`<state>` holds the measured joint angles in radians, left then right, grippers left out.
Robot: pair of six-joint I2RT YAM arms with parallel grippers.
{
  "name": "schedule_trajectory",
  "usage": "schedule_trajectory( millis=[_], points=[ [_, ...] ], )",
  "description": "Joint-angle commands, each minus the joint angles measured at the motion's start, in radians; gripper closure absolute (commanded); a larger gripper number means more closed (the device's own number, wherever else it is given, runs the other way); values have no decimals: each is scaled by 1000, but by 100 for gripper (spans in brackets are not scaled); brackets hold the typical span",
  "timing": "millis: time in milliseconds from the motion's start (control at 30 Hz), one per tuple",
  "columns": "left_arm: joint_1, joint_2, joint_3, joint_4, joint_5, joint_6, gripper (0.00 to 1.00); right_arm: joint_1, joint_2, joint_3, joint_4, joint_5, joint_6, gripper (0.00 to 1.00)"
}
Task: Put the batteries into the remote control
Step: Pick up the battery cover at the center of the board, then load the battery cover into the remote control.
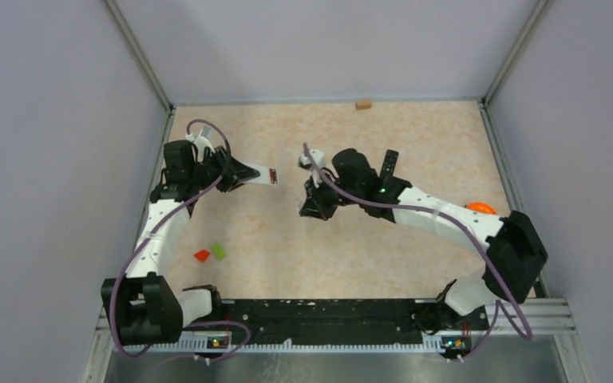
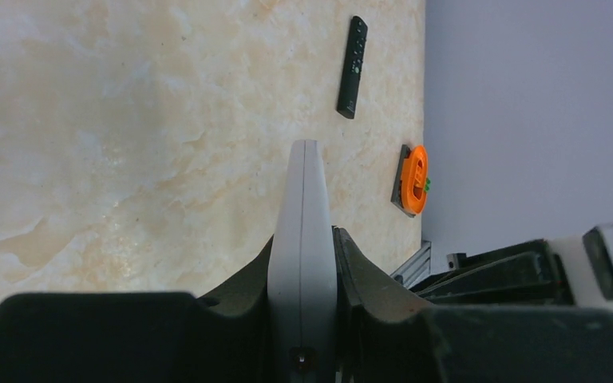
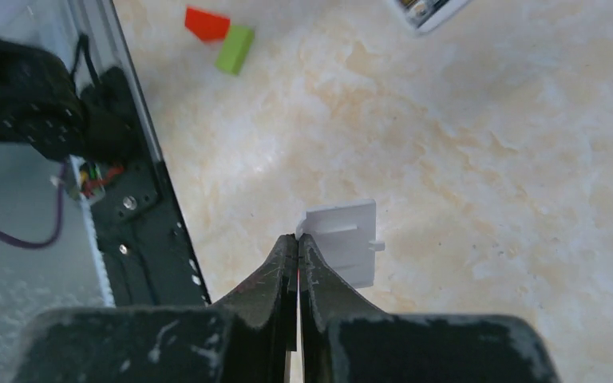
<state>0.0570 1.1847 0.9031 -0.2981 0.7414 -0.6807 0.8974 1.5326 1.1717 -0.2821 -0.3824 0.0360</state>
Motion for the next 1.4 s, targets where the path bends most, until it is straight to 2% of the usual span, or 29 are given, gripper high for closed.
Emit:
schedule_trajectory(
  millis=[0, 133, 300, 433, 600, 800, 933, 1033, 1367],
  points=[
    [-38, -36, -44, 134, 62, -50, 100, -97, -154, -140, 354, -140, 409, 100],
    [-102, -48, -87, 222, 88, -108, 100, -169, -297, -256, 583, -99, 678, 100],
    [-174, -57, -106, 342, 107, -187, 100, -230, -366, -328, 734, -38, 927, 100],
    [-210, -40, -85, 419, 155, -264, 100, -287, -368, -367, 839, -58, 1131, 100],
    [-214, -14, -79, 520, 239, -390, 100, -298, -348, -394, 973, -76, 1280, 100],
    [-221, -7, -98, 609, 289, -536, 100, -298, -241, -411, 1296, -154, 1491, 100],
    [-221, -7, -130, 739, 322, -650, 100, -298, -165, -409, 1435, -212, 1590, 100],
    [-221, -10, -130, 769, 339, -688, 100, -298, -144, -432, 1510, -203, 1624, 100],
    [-221, -10, -123, 789, 355, -708, 100, -297, -146, -447, 1536, -190, 1641, 100]
  ],
)
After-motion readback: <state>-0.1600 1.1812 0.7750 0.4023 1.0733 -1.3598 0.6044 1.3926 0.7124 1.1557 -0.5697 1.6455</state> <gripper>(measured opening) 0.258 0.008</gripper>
